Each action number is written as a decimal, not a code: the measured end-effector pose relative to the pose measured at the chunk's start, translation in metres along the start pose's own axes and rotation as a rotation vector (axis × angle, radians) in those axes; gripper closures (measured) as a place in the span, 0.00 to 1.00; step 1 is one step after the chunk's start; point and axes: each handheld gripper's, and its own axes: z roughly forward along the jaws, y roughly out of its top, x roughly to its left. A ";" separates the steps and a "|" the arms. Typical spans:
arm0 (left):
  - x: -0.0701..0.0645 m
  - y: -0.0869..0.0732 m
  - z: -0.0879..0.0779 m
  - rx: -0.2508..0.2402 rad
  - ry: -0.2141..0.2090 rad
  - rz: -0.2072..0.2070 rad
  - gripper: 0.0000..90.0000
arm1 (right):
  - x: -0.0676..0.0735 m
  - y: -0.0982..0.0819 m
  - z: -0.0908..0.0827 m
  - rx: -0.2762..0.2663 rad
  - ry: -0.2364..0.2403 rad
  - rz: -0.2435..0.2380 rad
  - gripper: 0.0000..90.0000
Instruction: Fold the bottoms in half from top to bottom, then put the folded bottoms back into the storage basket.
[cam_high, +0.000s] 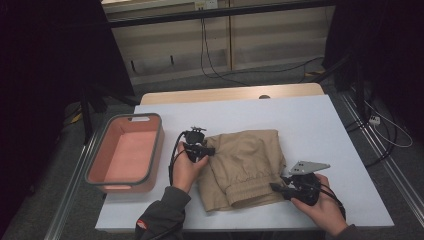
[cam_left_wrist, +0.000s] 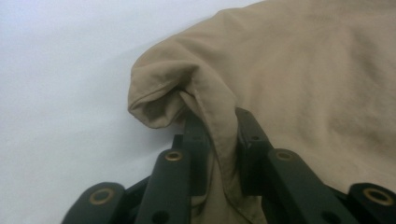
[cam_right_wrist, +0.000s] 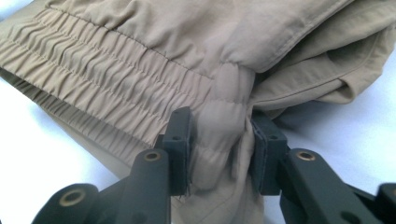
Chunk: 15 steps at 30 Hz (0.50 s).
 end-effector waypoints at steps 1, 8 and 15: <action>-0.001 0.003 -0.003 0.003 0.002 -0.001 0.87 | 0.000 0.000 -0.001 -0.004 0.000 -0.001 0.73; 0.001 0.016 -0.023 0.040 -0.002 -0.015 0.89 | 0.006 0.008 -0.010 -0.064 0.003 -0.009 0.76; 0.006 0.027 -0.036 0.083 0.021 -0.040 0.90 | 0.016 0.017 -0.007 -0.092 0.008 -0.036 0.77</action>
